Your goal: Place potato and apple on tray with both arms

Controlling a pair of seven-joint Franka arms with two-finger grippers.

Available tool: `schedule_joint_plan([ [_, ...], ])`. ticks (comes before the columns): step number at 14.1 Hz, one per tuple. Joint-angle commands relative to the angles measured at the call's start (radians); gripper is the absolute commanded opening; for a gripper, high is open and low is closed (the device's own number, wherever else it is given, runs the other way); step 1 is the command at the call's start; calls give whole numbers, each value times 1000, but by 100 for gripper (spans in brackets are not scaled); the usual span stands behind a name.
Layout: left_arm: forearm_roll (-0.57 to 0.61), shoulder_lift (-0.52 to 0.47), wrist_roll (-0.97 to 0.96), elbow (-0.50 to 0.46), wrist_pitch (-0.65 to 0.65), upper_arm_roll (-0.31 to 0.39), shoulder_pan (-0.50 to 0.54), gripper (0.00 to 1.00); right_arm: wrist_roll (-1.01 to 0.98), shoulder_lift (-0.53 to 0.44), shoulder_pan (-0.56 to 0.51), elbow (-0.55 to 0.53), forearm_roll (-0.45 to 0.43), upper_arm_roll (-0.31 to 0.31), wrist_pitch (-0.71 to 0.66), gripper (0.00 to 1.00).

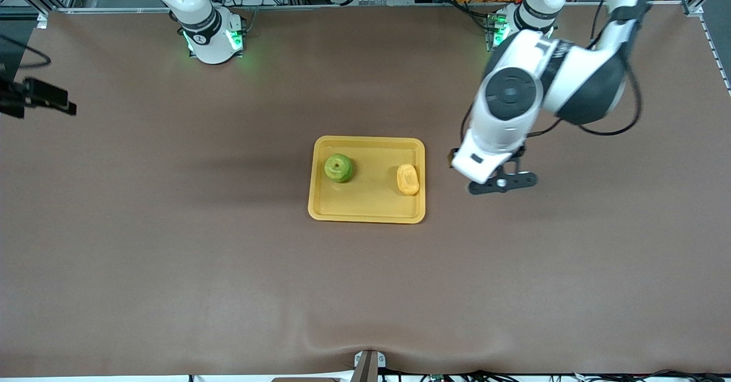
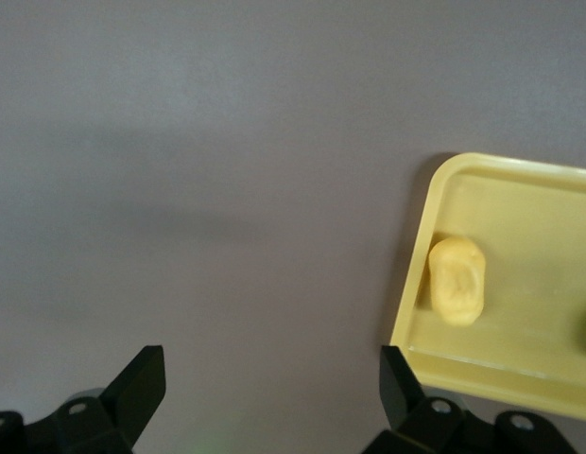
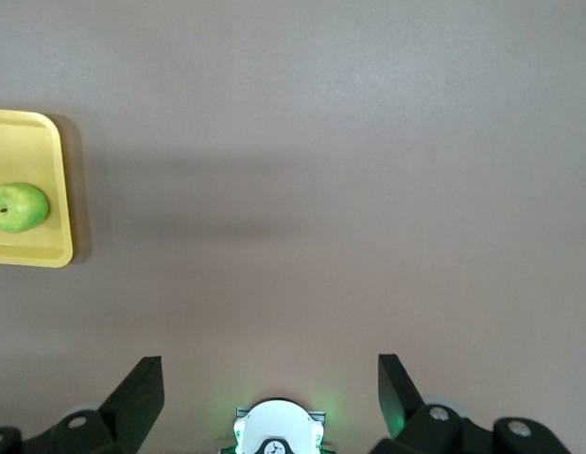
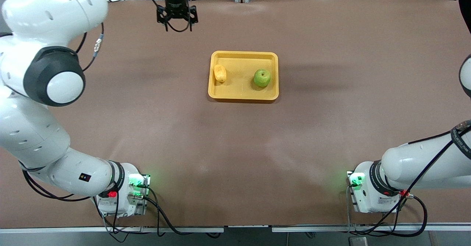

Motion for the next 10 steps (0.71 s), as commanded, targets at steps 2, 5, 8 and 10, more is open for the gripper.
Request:
schedule_joint_plan([
  [2, -30, -66, 180, -47, -37, -7, 96, 100, -8, -117, -11, -106, -20, 20, -21, 100],
  [5, -56, -78, 372, -41, -90, -7, 172, 100, -10, -161, -7, -167, -11, -5, 24, 100],
  [8, -59, -79, 550, -33, -152, -7, 241, 100, -7, -211, 17, -230, -17, -6, 66, 100],
  [10, -59, -84, 650, -33, -222, -6, 282, 100, 24, -233, 18, -260, -4, -6, 77, 100],
])
